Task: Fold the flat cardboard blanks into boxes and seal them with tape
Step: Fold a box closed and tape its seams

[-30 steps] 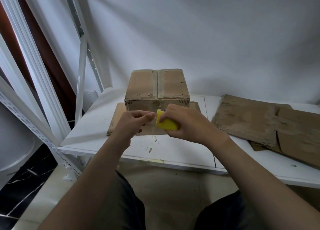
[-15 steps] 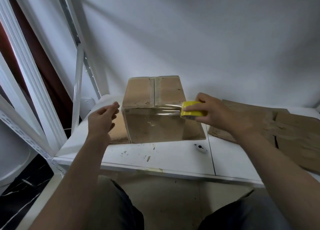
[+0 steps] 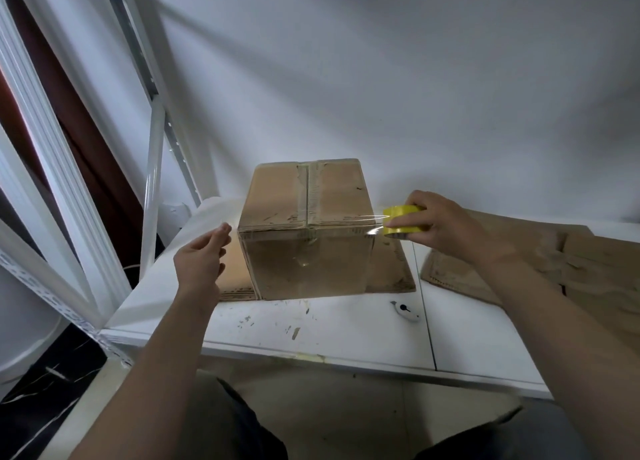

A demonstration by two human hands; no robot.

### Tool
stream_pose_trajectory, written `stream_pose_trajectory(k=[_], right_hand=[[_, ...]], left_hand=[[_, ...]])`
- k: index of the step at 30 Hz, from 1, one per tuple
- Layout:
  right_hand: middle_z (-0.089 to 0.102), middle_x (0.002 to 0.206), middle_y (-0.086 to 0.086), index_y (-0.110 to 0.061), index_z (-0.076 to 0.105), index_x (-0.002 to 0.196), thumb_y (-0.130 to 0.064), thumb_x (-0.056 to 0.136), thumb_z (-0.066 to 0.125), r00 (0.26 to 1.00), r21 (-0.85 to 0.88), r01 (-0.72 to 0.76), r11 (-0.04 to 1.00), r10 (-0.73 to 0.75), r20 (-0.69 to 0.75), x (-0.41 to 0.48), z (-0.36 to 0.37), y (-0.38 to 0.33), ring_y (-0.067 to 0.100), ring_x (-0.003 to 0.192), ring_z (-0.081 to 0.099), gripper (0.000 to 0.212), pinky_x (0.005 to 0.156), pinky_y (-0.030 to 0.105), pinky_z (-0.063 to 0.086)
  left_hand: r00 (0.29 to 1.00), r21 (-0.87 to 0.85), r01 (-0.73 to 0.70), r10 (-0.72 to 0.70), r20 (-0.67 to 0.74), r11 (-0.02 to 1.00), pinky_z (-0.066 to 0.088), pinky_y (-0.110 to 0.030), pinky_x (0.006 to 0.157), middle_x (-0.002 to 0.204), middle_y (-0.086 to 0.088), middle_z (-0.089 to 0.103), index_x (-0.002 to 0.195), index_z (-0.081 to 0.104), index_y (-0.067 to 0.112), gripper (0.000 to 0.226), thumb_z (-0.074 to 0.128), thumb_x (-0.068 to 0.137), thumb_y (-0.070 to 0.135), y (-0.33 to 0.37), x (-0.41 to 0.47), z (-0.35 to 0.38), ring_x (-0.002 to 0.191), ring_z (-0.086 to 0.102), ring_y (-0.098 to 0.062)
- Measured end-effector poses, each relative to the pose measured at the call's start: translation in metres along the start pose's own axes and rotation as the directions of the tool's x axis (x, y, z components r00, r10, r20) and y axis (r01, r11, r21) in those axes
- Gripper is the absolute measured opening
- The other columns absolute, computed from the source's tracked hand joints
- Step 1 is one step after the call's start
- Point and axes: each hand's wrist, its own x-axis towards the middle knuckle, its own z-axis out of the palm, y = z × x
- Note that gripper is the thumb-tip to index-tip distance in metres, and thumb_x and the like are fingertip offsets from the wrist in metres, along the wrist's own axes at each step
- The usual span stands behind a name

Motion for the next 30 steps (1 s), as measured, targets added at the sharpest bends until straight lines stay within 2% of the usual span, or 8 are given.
stream_pose_trajectory(k=[8, 13, 16, 19, 21, 23, 26, 30], right_hand=[[0.058, 0.093, 0.000, -0.035, 0.079, 0.105, -0.012, 0.076, 0.086, 0.997, 0.096, -0.075, 0.993, 0.071, 0.043, 0.016, 0.025, 0.003, 0.015, 0.082, 0.048, 0.038, 0.067, 0.024, 0.036], [0.061, 0.094, 0.005, -0.032, 0.080, 0.104, -0.015, 0.075, 0.086, 0.999, 0.096, -0.048, 0.994, 0.046, 0.022, 0.021, 0.031, 0.010, 0.025, 0.081, 0.054, 0.034, 0.068, 0.035, 0.044], [0.061, 0.097, 0.004, -0.030, 0.080, 0.104, -0.010, 0.076, 0.085, 0.996, 0.142, -0.088, 0.986, 0.087, 0.013, 0.021, 0.037, 0.012, 0.027, 0.085, 0.057, 0.035, 0.072, 0.037, 0.046], [0.060, 0.097, 0.004, -0.026, 0.079, 0.101, -0.005, 0.075, 0.078, 0.996, 0.141, -0.081, 0.987, 0.086, -0.029, 0.021, 0.044, 0.009, 0.025, 0.087, 0.057, 0.034, 0.074, 0.034, 0.042], [0.061, 0.096, 0.003, -0.024, 0.079, 0.099, -0.005, 0.073, 0.075, 0.995, 0.128, -0.069, 0.989, 0.078, -0.060, 0.022, 0.047, 0.006, 0.024, 0.086, 0.057, 0.032, 0.075, 0.032, 0.041], [0.060, 0.095, 0.000, -0.025, 0.079, 0.097, -0.010, 0.074, 0.072, 0.992, 0.134, -0.079, 0.988, 0.092, -0.087, 0.024, 0.048, 0.003, 0.025, 0.086, 0.058, 0.028, 0.075, 0.034, 0.044], [0.060, 0.095, -0.004, -0.027, 0.079, 0.096, -0.015, 0.076, 0.071, 0.988, 0.153, -0.091, 0.984, 0.108, -0.107, 0.023, 0.049, -0.001, 0.023, 0.086, 0.057, 0.025, 0.074, 0.033, 0.045], [0.061, 0.093, -0.002, -0.024, 0.080, 0.094, -0.016, 0.077, 0.073, 0.984, 0.194, -0.079, 0.978, 0.108, -0.142, 0.022, 0.052, -0.011, 0.019, 0.084, 0.057, 0.020, 0.072, 0.026, 0.042]], left_hand=[[0.998, 0.015, 0.070, -0.070, -0.001, 0.997, 0.050, -0.039, 0.092, 0.107, 0.005, 0.072, 0.122, 0.072, 0.016, 0.042, 0.076, 0.087, 0.040, -0.019, 0.026, 0.002, 0.109, 0.061, -0.019], [0.995, 0.008, 0.095, -0.095, 0.010, 0.995, 0.049, -0.035, 0.084, 0.101, 0.010, 0.073, 0.111, 0.073, 0.022, 0.032, 0.071, 0.091, 0.047, -0.032, 0.033, 0.015, 0.102, 0.062, -0.018], [0.997, 0.106, -0.056, 0.062, -0.055, 0.993, 0.050, -0.034, 0.078, 0.086, 0.010, 0.073, 0.095, 0.074, 0.022, 0.024, 0.067, 0.095, 0.045, -0.037, 0.039, 0.021, 0.083, 0.062, -0.014], [0.959, 0.325, -0.253, 0.280, -0.036, 0.911, 0.052, -0.035, 0.083, 0.083, 0.006, 0.075, 0.081, 0.073, 0.030, 0.029, 0.060, 0.097, 0.050, -0.041, 0.044, 0.019, 0.084, 0.068, -0.017], [0.953, 0.513, -0.250, 0.303, -0.020, 0.821, 0.046, -0.036, 0.080, 0.088, 0.004, 0.074, 0.090, 0.075, 0.029, 0.044, 0.046, 0.100, 0.060, -0.041, 0.048, 0.017, 0.091, 0.066, -0.023], [0.980, 0.658, -0.169, 0.193, 0.037, 0.734, 0.045, -0.043, 0.089, 0.110, 0.000, 0.072, 0.117, 0.070, 0.032, 0.070, 0.025, 0.093, 0.080, -0.041, 0.056, 0.013, 0.104, 0.063, -0.029], [0.989, 0.631, -0.137, 0.068, 0.132, 0.763, 0.041, -0.057, 0.107, 0.146, -0.003, 0.055, 0.150, 0.040, 0.036, 0.100, 0.013, 0.076, 0.097, -0.045, 0.065, 0.007, 0.126, 0.057, -0.032], [0.988, 0.494, -0.153, 0.133, 0.076, 0.856, 0.050, -0.050, 0.094, 0.123, -0.008, 0.063, 0.130, 0.046, 0.020, 0.052, 0.036, 0.101, 0.063, -0.041, 0.061, 0.009, 0.109, 0.065, -0.029]])
